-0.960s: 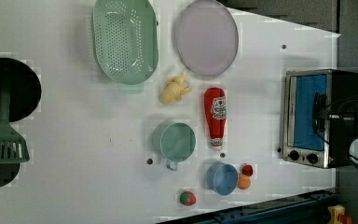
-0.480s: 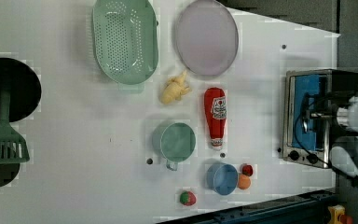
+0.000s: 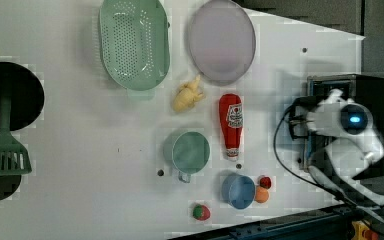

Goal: Flap open oven.

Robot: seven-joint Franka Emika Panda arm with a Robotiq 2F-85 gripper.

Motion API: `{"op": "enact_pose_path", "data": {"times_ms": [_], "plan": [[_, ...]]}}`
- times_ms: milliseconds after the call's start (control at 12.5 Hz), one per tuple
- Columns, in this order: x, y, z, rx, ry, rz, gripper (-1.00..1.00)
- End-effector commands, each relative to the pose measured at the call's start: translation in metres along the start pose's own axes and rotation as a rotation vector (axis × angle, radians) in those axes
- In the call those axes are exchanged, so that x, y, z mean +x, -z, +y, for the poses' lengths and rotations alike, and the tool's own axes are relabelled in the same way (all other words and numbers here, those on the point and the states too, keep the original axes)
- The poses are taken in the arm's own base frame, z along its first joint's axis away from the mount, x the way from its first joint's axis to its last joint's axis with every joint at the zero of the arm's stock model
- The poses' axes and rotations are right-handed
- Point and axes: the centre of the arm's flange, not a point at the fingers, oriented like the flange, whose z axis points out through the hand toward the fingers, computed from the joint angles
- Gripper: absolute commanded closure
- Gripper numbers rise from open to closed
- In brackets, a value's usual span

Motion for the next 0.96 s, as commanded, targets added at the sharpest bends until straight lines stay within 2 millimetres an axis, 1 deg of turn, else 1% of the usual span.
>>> {"op": "enact_pose_path", "data": {"times_ms": [80,240,320,400,480,560,640,720,800,960], "plan": [[0.004,-0.009,-0.04,-0.065,-0.153,-0.032,0.65],[0.009,-0.02,-0.058,-0.066,-0.182,-0.036,0.65],[0.012,-0.022,-0.063,-0.066,-0.177,-0.034,0.65],[0.014,-0.019,-0.064,-0.066,-0.175,-0.027,0.65],[0.017,-0.014,-0.059,-0.069,-0.186,-0.019,0.65],[0.024,-0.003,-0.052,-0.056,-0.217,0.002,0.65],[0.033,0.014,-0.04,-0.017,-0.296,0.023,0.65],[0.039,0.037,-0.025,0.047,-0.428,0.02,0.65],[0.044,0.062,-0.005,0.121,-0.568,0.015,0.65],[0.049,0.119,0.037,0.277,-0.791,0.021,0.65]]}}
